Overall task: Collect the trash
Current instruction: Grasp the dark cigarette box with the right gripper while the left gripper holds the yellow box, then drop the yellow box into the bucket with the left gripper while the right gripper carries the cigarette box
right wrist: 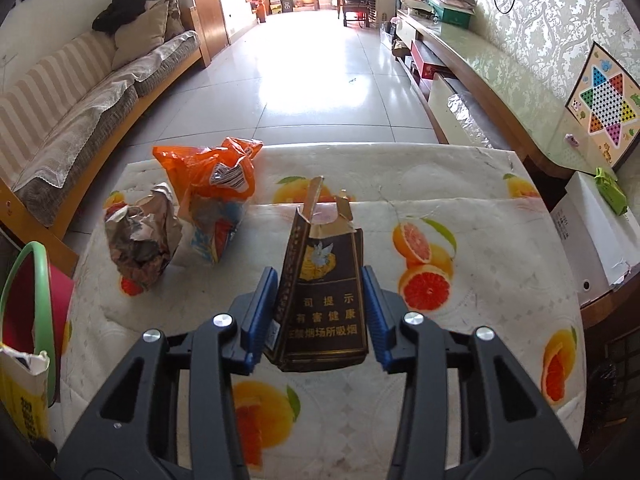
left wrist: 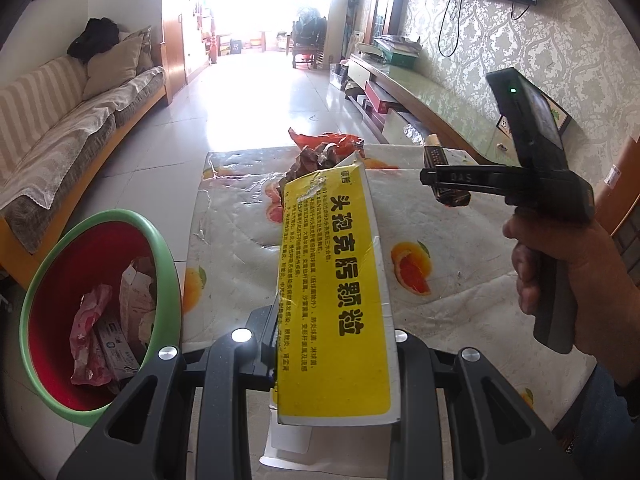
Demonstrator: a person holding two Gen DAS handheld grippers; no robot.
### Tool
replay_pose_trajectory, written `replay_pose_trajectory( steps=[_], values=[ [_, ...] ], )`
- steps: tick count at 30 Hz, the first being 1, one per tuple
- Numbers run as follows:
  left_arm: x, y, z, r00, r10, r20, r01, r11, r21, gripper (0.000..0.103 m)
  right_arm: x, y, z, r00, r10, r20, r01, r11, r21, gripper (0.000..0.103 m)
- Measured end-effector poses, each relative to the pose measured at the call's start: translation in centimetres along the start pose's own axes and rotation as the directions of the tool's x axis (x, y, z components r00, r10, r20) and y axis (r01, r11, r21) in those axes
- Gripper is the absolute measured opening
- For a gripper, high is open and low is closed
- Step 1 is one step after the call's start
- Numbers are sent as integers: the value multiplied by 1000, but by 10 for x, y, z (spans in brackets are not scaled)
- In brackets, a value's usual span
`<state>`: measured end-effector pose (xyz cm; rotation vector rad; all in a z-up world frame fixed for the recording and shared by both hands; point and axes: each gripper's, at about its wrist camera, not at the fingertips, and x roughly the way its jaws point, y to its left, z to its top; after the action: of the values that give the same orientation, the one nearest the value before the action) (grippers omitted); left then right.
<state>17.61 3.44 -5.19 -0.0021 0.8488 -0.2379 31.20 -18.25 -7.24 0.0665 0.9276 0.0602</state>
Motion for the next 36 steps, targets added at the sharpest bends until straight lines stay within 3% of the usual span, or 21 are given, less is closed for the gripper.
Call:
replay_pose_trajectory(
  steps=[12,16,21,31,32,33,36],
  values=[
    [-30,35,6,994,103,40,-102,994,-37,26,-95,19,-36,989,127,75,-117,985,-123,41],
    [-37,58,7,988,148,41,-146,987,-60,26,-116,38,-50,988,128,85,-111,976,-185,41],
    [-44,95,7,979,201,41,-196,976,-97,26,-126,55,-62,984,158,87,-136,967,-213,41],
    [-35,180,-3,961,273,-35,-274,941,-198,30,-125,97,-74,974,220,51,-198,942,-271,41],
    [-32,185,-4,960,276,-46,-279,939,-202,41,-125,103,-74,973,227,50,-205,937,-283,41],
    [-32,191,-5,961,274,-49,-278,938,-206,59,-124,110,-73,970,237,48,-213,932,-294,41],
    [-36,200,-9,958,285,-32,-284,932,-224,74,-123,134,-70,962,269,46,-241,916,-320,41]
  ],
)
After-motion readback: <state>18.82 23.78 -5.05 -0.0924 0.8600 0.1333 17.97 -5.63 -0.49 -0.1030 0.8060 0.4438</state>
